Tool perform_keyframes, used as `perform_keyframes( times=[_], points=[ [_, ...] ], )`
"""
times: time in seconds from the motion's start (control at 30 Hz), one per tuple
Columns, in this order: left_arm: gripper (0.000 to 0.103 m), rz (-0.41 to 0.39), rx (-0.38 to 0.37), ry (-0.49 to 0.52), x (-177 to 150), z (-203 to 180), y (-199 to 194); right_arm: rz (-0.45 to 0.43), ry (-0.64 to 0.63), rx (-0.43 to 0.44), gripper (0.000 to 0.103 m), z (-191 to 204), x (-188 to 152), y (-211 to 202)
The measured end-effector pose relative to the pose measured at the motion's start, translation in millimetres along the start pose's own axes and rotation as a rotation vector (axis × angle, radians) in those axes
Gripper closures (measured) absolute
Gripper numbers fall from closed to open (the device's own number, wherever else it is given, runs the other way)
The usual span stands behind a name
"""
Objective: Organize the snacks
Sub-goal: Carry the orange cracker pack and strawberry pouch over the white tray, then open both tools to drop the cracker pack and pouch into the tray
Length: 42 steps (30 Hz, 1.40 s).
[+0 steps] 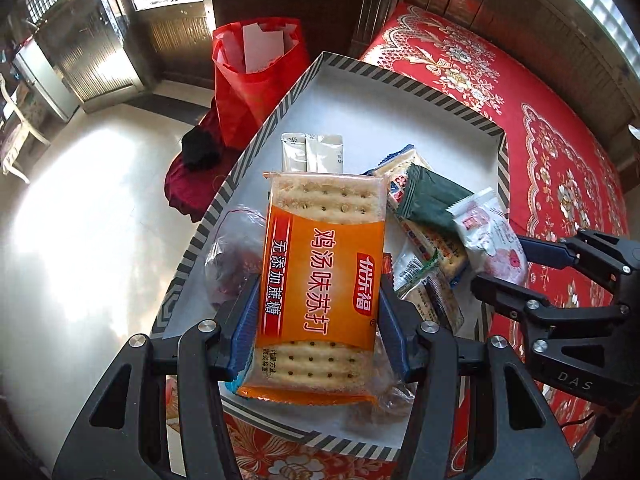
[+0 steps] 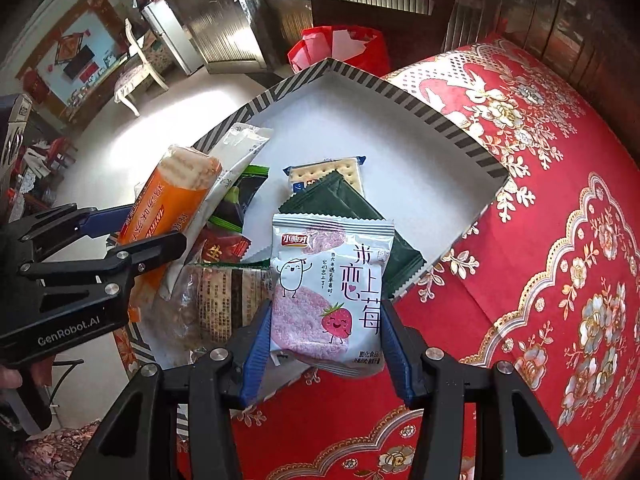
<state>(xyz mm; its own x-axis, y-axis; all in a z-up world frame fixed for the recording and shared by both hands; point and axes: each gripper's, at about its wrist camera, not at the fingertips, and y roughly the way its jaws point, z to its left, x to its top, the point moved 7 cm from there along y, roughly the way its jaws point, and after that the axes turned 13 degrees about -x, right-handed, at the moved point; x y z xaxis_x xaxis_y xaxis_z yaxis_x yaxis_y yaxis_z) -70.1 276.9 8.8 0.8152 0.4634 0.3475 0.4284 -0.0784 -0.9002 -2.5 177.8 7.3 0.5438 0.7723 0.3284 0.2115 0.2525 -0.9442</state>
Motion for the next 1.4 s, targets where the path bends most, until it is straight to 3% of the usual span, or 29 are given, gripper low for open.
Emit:
perform_keyframes(
  times=[0.4,0.53,0.9,1.13,1.4],
  points=[
    [0.049,-0.001,0.006,0.004,4,1,7,0.029,-0.001,-0.003,0.053,9,17,19],
    [0.049,-0.003,0.005,-0.015,4,2,8,0.029,0.021,-0.001,0.046,7,18,17],
    [0.047,-0.046,0.056,0.005,3,-3,-6,-0.059,0.08,0.006,0.046,-3,5,-20],
    [0.047,-0.106,0.054,0.053,-2,-18,-23,-0.132,0.162,-0.019,0.038,-17,-15,-43],
    [0.047,-0.132,0.038,0.092,-10,-33,-37,-0.127,0.192,-0.014,0.038,-22,-37,-47]
  ],
)
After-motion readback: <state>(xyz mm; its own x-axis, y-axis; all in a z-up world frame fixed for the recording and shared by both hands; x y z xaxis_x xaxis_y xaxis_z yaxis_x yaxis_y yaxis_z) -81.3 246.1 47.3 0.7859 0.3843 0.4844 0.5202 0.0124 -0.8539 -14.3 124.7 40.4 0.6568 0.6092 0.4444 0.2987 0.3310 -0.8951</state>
